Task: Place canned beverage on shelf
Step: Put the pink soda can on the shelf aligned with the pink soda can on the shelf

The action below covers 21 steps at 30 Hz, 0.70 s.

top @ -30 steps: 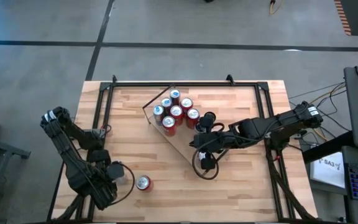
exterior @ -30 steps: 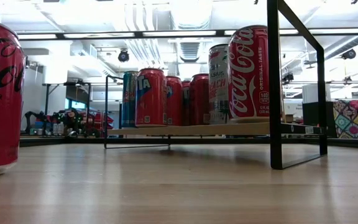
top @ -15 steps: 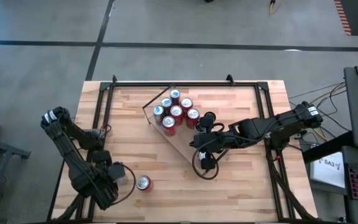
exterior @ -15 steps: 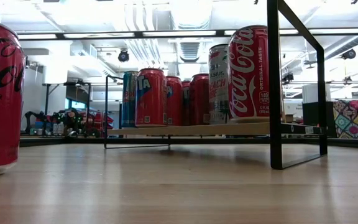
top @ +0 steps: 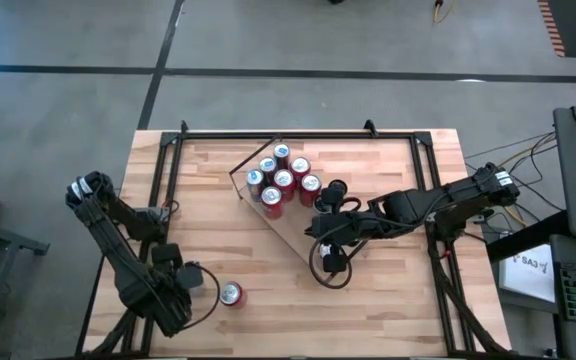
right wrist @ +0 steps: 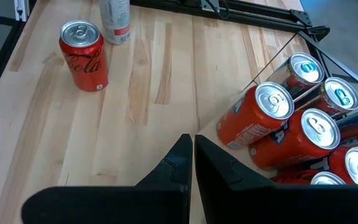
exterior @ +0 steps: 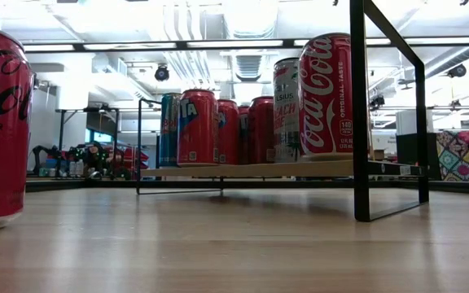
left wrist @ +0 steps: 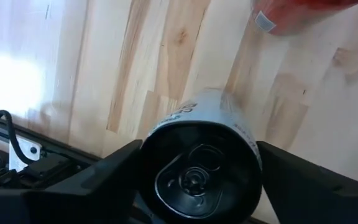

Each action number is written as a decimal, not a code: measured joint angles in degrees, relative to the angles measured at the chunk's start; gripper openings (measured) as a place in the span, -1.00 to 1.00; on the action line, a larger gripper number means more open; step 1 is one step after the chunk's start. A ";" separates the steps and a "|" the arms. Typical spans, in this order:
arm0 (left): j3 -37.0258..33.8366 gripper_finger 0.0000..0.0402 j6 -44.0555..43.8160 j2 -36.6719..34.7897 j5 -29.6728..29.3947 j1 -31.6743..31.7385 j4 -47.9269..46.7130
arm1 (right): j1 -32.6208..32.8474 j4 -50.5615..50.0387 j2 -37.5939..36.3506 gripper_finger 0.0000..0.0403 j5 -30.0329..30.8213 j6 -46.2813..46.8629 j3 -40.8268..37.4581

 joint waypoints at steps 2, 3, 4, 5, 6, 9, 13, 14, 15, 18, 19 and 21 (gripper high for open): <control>0.00 0.31 0.00 -0.09 0.00 0.00 -0.06 | 0.00 0.02 0.00 -0.95 0.00 0.02 0.00; 0.00 0.26 -0.02 -0.09 -0.02 0.00 -0.10 | 0.02 0.04 0.00 -0.95 0.00 0.02 0.00; 0.01 0.24 -0.02 -0.09 -0.02 0.00 -0.11 | 0.01 0.04 0.00 -0.95 0.00 0.02 0.00; 0.02 0.24 -0.01 -0.09 0.00 0.00 -0.12 | 0.01 0.04 0.00 -0.95 0.00 0.02 0.00; 0.02 0.24 0.00 -0.09 0.00 0.00 -0.12 | 0.01 0.04 0.00 -0.95 0.00 0.02 0.00; 0.19 0.24 0.00 -0.09 0.00 0.00 -0.15 | 0.02 0.04 0.00 -0.95 0.00 0.02 0.00; 1.89 0.24 -0.11 -0.26 0.22 0.00 -0.24 | 0.00 -0.03 0.00 -0.95 0.00 0.44 0.00; 2.62 0.24 -0.15 -0.37 0.20 0.00 -0.62 | 0.02 -0.13 0.00 -0.95 0.00 0.58 0.00; 3.50 0.24 -0.15 -0.39 0.20 0.02 -1.31 | 0.01 -0.27 0.00 -0.95 0.00 0.61 0.00; 6.72 0.24 -0.23 -0.39 -0.05 0.13 -5.01 | 0.00 -0.34 0.00 -0.95 0.00 0.49 0.00; 7.92 0.24 -0.41 -0.39 -0.60 0.15 -6.75 | 0.00 -0.33 0.00 -0.95 0.00 0.37 0.00; 10.46 0.24 -0.50 -0.39 -3.01 0.15 -9.19 | 0.00 -0.35 0.00 -0.95 0.00 -0.15 0.00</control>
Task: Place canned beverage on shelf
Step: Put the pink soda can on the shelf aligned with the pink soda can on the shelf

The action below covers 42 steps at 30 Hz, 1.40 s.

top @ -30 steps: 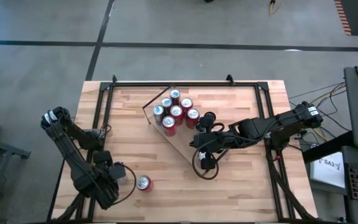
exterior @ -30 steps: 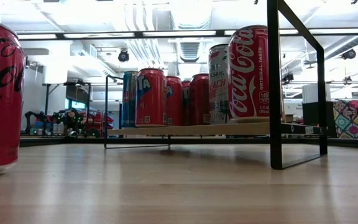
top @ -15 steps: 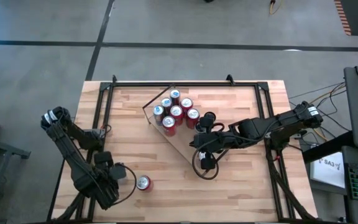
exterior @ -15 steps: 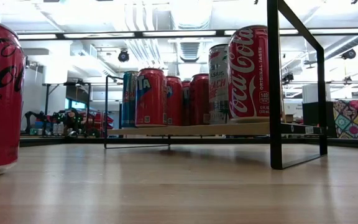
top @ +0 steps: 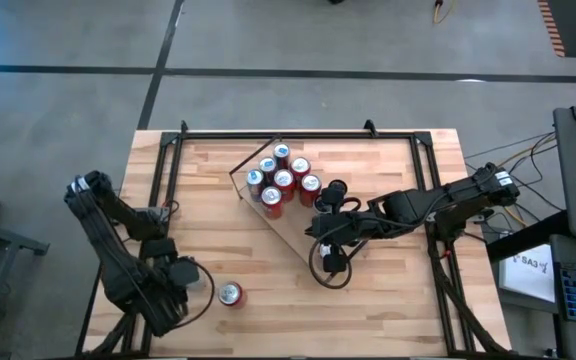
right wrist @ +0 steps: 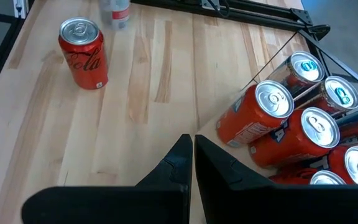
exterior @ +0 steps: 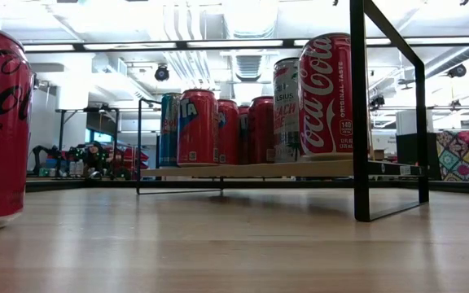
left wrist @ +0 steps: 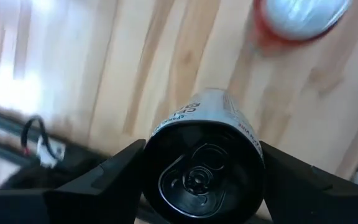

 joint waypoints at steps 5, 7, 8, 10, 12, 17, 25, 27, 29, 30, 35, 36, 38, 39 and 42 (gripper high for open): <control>5.77 0.24 2.44 -0.46 -6.41 1.43 0.61 | 0.00 -1.06 -0.16 -0.95 0.00 0.49 0.00; 7.93 0.24 4.83 -0.46 -8.76 2.27 0.32 | 0.00 -2.38 -0.32 -0.95 -0.01 1.15 0.00; 8.97 0.24 6.41 -0.46 -10.28 2.84 0.38 | 0.00 -2.99 -0.35 -0.95 -0.01 1.55 0.00; 10.94 0.24 10.07 -0.46 -13.57 3.94 0.75 | 0.00 -4.00 -0.40 -0.95 0.00 2.36 0.00; 12.87 0.24 14.03 -0.46 -16.02 5.43 0.58 | 0.00 -5.15 -0.46 -0.95 -0.01 2.75 0.00; 17.01 0.24 22.29 -0.55 -16.62 10.08 0.51 | 0.00 -6.13 -0.55 -0.95 0.00 3.16 0.00; 19.71 0.24 33.89 -0.55 -16.71 18.08 0.98 | 0.00 -7.33 -0.65 -0.95 -0.40 3.35 0.02; 19.77 0.24 36.27 -0.57 -16.75 20.06 2.04 | 0.00 -9.36 -0.66 -0.95 -1.48 4.26 0.40; 19.77 0.24 38.49 -0.55 -16.66 21.83 3.17 | 0.00 -10.44 -0.66 -0.95 -1.61 5.37 0.83; 19.74 0.24 39.40 -0.55 -16.66 22.73 3.56 | 0.00 -10.85 -0.69 -0.95 -1.66 5.60 0.86; 19.74 0.24 43.06 -0.51 -16.72 27.54 9.68 | -0.02 -13.13 -1.43 -0.95 -2.98 6.19 0.87; 19.74 0.24 43.44 -0.50 -16.74 28.48 11.07 | -0.02 -13.60 -1.64 -0.95 -2.98 6.33 0.87; 19.74 0.24 44.19 -0.50 -16.77 30.32 13.61 | -0.02 -14.53 -2.25 -0.95 -2.99 6.99 0.87; 19.74 0.24 44.67 -0.50 -16.77 31.02 14.94 | 0.00 -15.03 -2.58 -0.95 -2.99 7.25 0.87; 19.70 0.24 45.78 -0.29 -16.59 33.05 17.98 | -0.02 -17.03 -3.63 -0.95 -3.02 8.16 0.87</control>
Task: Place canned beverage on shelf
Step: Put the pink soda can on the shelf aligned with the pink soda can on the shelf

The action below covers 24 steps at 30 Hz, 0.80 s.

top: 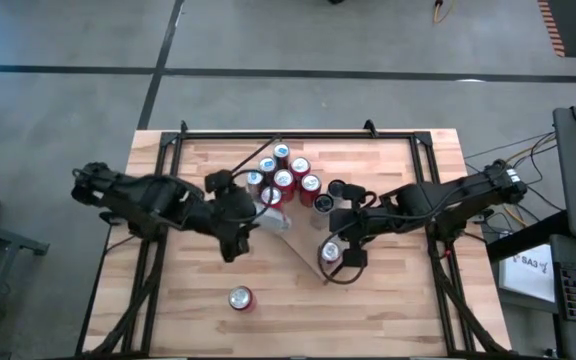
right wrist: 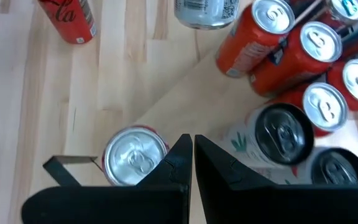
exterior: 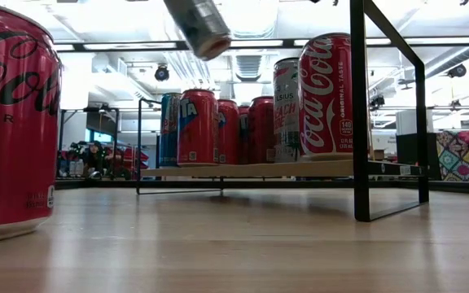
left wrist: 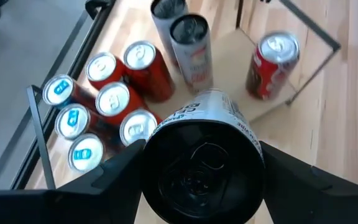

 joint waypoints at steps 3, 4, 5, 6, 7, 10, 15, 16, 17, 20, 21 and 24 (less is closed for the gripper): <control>-0.02 0.24 0.66 0.65 1.37 1.47 3.28 | 0.00 -1.73 -0.97 -0.95 0.02 0.53 0.00; -0.02 0.24 0.64 1.04 1.74 1.74 4.41 | 0.00 -2.03 -1.26 -0.95 0.02 0.86 0.00; -0.02 0.24 0.64 1.58 1.85 2.00 5.11 | 0.00 -2.38 -1.54 -0.95 0.00 1.13 0.00; -0.04 0.24 0.64 2.11 1.96 2.26 5.42 | 0.00 -2.84 -1.68 -0.95 0.02 1.41 0.00; -0.04 0.24 0.65 2.73 2.15 2.51 5.70 | 0.00 -3.11 -2.06 -0.95 0.02 1.47 0.00; 0.72 0.24 0.60 5.05 2.66 3.40 5.88 | 0.00 -4.01 -2.82 -0.95 0.01 1.50 0.00; 4.83 0.24 0.66 10.03 4.18 4.89 3.02 | 0.00 -4.44 -3.56 -0.95 0.02 1.49 0.00; 5.96 0.24 0.77 11.07 4.51 5.18 2.08 | 0.00 -4.54 -3.67 -0.95 0.00 1.46 0.00; 7.18 0.24 1.07 12.04 4.71 5.33 1.24 | 0.00 -4.71 -3.67 -0.95 0.00 1.45 0.00; 11.33 0.24 2.15 15.27 4.88 5.74 -1.37 | 0.00 -5.34 -3.69 -0.95 0.00 1.22 0.00; 12.86 0.24 2.37 16.36 4.92 5.92 -2.23 | 0.00 -5.77 -3.69 -0.95 0.00 1.05 0.00; 17.70 0.24 3.38 19.62 6.43 6.27 -5.13 | 0.00 -6.42 -3.69 -0.95 -0.01 1.01 0.00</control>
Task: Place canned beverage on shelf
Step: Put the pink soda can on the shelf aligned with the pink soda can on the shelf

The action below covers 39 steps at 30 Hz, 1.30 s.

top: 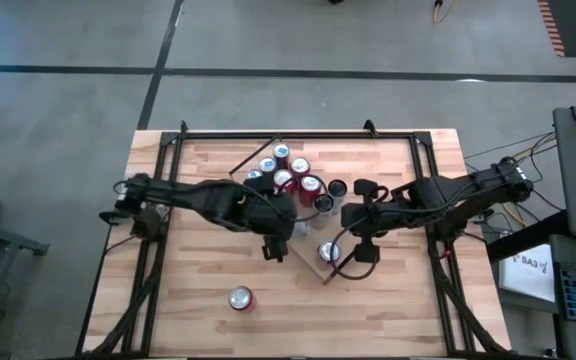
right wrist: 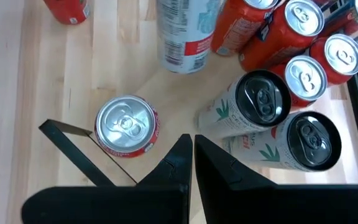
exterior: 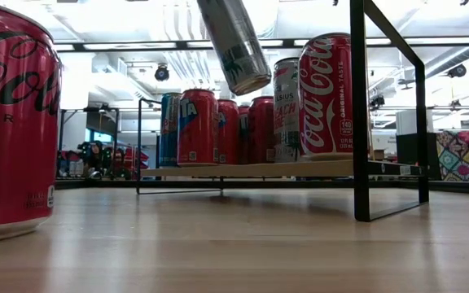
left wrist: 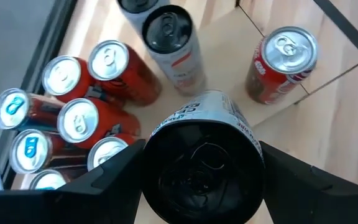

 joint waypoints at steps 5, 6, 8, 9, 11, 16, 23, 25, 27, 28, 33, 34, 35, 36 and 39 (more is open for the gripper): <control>5.65 0.24 1.51 4.62 1.96 0.31 -2.48 | -0.02 -1.08 0.00 -0.95 -0.97 0.22 0.00; 6.39 0.24 1.78 5.43 1.96 0.33 -3.25 | -0.02 -1.08 0.00 -0.95 -1.46 0.24 0.00; 7.90 0.24 2.10 6.85 2.42 0.49 -4.28 | -0.02 -1.10 0.00 -0.95 -1.56 0.24 0.00; 8.58 0.24 2.24 7.53 2.73 0.57 -4.51 | -0.02 -1.17 0.00 -0.95 -1.63 0.24 0.00; 9.41 0.24 2.48 8.52 2.92 0.64 -4.88 | -0.02 -1.48 0.00 -0.95 -1.63 0.24 0.00; 9.22 0.24 3.28 9.63 2.97 0.91 -5.08 | -0.02 -2.10 0.00 -0.95 -1.63 0.24 0.00; 9.22 0.28 3.58 10.69 2.90 1.44 -5.16 | -0.02 -2.14 0.00 -0.95 -1.63 0.34 0.00; 9.22 0.30 3.76 10.92 2.86 1.53 -5.16 | 0.00 -2.13 0.00 -0.95 -1.63 0.46 0.00; 9.22 0.31 4.03 11.11 2.85 1.59 -5.15 | 0.00 -2.17 0.00 -0.95 -1.64 0.46 0.00; 9.22 0.31 4.13 11.28 2.86 1.64 -5.08 | 0.00 -2.19 0.00 -0.95 -1.64 0.46 0.00; 9.18 0.32 4.17 12.26 2.95 2.04 -4.96 | 0.00 -2.50 0.00 -0.95 -2.88 0.46 0.00; 9.16 0.32 4.28 12.38 3.12 2.17 -4.96 | 0.00 -2.47 0.00 -0.95 -3.02 0.46 0.00; 9.16 0.32 4.30 12.53 3.23 2.21 -4.94 | 0.00 -2.49 0.00 -0.95 -3.05 0.46 0.00; 9.16 0.32 4.32 12.62 3.21 2.30 -4.94 | 0.00 -2.51 0.00 -0.95 -3.11 0.46 0.00; 9.16 0.32 4.72 12.76 3.23 2.47 -4.82 | 0.00 -2.85 0.00 -0.95 -3.14 0.46 0.00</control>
